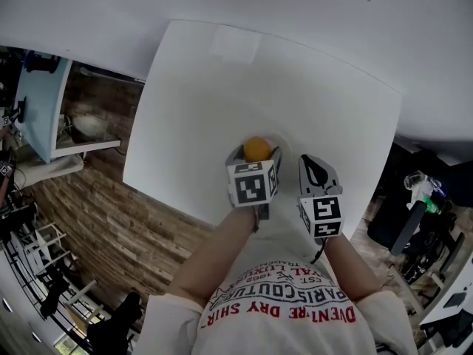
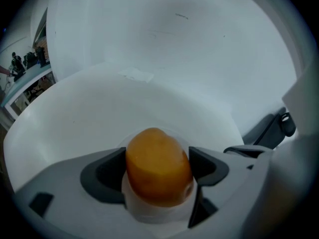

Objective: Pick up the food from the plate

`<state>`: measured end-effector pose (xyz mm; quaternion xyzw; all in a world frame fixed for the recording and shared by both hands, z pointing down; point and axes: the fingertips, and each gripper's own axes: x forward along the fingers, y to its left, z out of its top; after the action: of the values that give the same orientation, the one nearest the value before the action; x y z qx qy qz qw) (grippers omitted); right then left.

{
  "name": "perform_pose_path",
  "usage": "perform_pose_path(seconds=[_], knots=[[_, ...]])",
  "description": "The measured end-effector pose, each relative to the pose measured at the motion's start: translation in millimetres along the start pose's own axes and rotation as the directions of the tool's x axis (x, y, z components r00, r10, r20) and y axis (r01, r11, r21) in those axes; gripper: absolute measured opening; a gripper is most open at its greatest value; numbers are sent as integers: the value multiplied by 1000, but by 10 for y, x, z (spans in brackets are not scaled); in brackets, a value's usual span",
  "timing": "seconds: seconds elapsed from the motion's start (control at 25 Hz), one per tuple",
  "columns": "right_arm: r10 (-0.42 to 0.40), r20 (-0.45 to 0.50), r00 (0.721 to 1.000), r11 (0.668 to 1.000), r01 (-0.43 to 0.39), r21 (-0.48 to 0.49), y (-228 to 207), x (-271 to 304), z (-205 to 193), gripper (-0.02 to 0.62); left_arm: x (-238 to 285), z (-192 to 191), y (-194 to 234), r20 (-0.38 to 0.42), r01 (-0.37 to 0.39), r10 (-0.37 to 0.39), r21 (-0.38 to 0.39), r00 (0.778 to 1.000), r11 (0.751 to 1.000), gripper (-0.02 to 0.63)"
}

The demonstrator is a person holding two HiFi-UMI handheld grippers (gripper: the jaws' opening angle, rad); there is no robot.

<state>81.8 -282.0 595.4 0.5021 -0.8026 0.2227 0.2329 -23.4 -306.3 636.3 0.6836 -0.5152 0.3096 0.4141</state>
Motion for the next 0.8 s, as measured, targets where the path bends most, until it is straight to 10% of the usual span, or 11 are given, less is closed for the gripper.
perform_pose_path(seconds=[0.52,0.8], knots=[[3,24,1000,1000,-3,12,-12,-115,111,9,-81,35,6,10,10,-10,8,1000,1000,387],[-25,74,997,1000,25,-1,165,-347,302,9,-546,296,-243,147,79,-100,144,984,986,387]])
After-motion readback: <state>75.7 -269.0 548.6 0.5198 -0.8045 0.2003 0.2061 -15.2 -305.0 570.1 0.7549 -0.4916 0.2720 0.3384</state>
